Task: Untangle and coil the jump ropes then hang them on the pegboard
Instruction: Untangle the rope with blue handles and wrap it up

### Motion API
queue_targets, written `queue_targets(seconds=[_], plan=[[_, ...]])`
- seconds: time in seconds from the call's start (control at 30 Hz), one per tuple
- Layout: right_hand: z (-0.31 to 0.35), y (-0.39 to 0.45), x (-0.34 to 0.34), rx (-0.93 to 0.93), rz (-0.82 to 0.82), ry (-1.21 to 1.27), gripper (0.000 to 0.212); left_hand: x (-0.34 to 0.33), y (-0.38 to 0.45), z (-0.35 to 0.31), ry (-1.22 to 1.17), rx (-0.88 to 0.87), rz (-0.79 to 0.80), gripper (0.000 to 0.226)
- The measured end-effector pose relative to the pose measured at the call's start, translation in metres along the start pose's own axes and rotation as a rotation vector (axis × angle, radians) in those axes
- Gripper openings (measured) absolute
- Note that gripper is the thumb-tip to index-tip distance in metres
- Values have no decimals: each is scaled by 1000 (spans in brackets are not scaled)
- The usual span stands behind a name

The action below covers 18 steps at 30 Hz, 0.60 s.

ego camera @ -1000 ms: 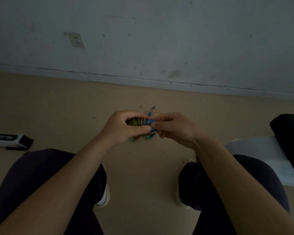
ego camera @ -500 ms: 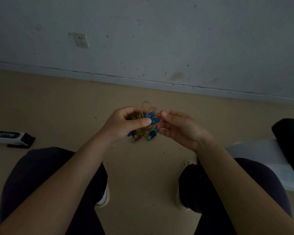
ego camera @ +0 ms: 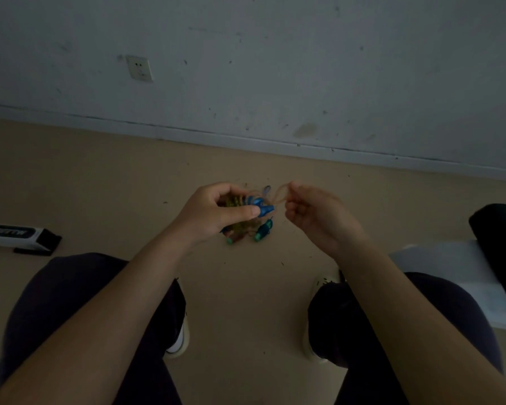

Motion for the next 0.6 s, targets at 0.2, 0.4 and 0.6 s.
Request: queue_targets(seconds=[0.2,0.4,0.6], plan=[[-28,-14,-19,-165,188,-176,12,-7,-7,-13,-174,-44,63,31],[-16,-9,-11,-122,103,-216,29,-4,-6,-10,-142,-38,71,40],[-29,-11,-11,-174,174,-316,34,-8,-9,-14,-173,-38,104,39]])
Point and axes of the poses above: each hand's wrist, its own y-axis towards the middle knuckle, its own x-axis out of the back of the hand, z = x × y, the point moved 10 cm from there along y, towards the middle knuckle, and after that the axes turned 13 degrees about -z, right-handed, at the moved point
